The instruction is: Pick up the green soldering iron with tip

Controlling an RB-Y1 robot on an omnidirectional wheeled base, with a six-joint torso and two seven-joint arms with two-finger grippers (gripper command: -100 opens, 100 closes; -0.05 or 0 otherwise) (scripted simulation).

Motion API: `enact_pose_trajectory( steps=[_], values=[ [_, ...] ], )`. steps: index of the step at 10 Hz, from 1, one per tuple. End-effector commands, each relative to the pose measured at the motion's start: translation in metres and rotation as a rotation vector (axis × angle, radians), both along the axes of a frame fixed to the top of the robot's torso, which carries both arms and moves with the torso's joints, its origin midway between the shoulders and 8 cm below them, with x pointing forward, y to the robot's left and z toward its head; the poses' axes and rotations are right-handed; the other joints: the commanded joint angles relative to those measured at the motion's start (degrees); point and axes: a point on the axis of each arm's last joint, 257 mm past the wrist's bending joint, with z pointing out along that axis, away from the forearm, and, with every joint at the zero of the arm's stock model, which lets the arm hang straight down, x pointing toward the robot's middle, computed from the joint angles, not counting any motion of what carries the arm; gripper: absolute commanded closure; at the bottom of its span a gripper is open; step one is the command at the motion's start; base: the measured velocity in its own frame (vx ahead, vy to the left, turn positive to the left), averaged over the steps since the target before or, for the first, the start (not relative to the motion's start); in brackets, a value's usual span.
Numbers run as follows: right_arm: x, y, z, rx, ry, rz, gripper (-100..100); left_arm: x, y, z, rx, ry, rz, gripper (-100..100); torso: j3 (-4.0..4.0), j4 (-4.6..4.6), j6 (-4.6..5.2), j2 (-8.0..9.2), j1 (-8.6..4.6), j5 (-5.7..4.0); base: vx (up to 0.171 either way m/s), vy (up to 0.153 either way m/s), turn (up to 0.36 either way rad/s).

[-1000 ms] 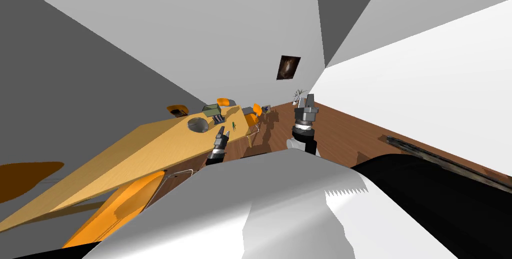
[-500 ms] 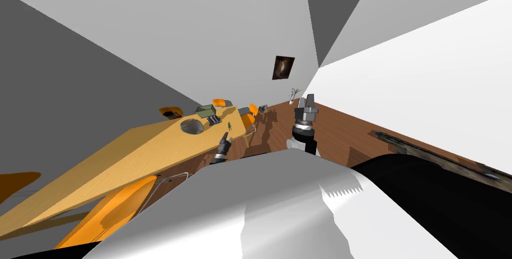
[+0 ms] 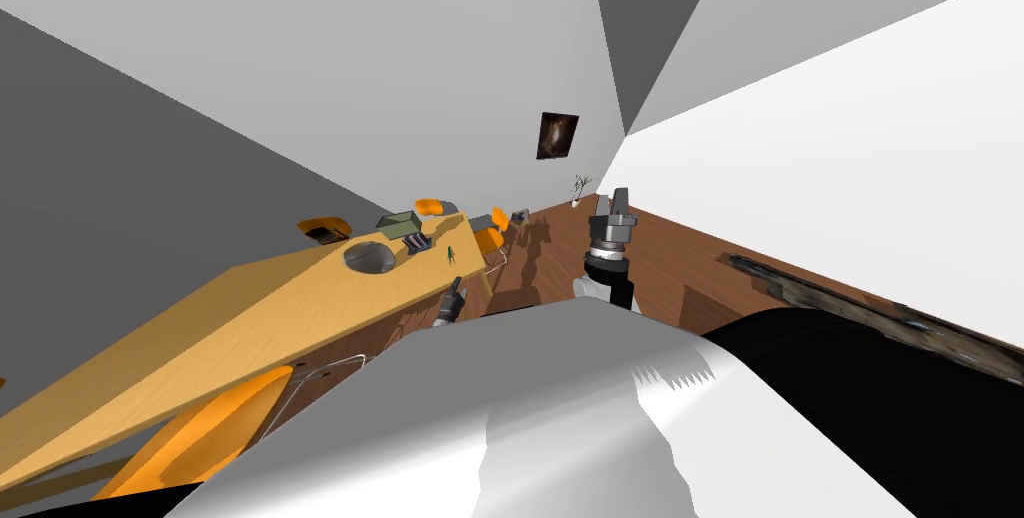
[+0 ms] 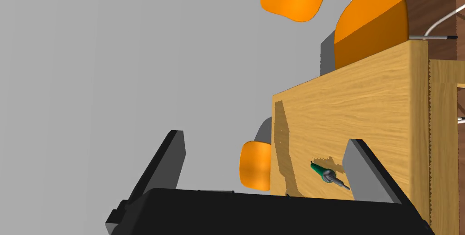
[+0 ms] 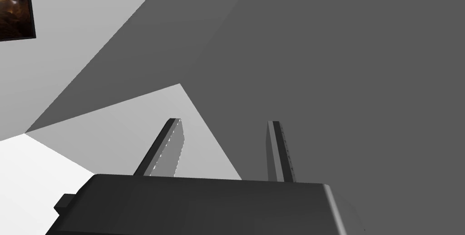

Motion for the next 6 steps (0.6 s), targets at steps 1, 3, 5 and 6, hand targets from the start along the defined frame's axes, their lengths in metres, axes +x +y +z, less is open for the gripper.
enact_pose_trajectory(
  steps=[1,3,5,6],
  values=[
    [0.0,0.0,0.0,0.0,0.0,0.0,0,-0.027,0.0,-0.035,-0.002,0.094,-0.024,-100,0.0,0.0,0.0,0.0,0.0,0.0,-0.011,-0.126,-0.122],
    [0.0,0.0,0.0,0.0,0.0,0.0,0,-0.03,0.001,-0.041,0.001,0.108,-0.022,-100,0.01,0.01,0.01,0.02,-0.1,-0.03,-0.01,-0.078,-0.031],
    [0.0,0.0,0.0,0.0,0.0,0.0,0,-0.049,0.001,-0.063,-0.001,0.172,-0.044,-100,-0.02,0.0,0.0,-0.03,0.27,0.05,-0.002,-0.035,-0.09],
    [0.0,0.0,0.0,0.0,0.0,0.0,0,-0.052,0.003,-0.069,0.002,0.186,-0.042,-100,-0.01,0.0,0.03,-0.01,0.1,0.02,0.007,-0.077,-0.056]
  ],
)
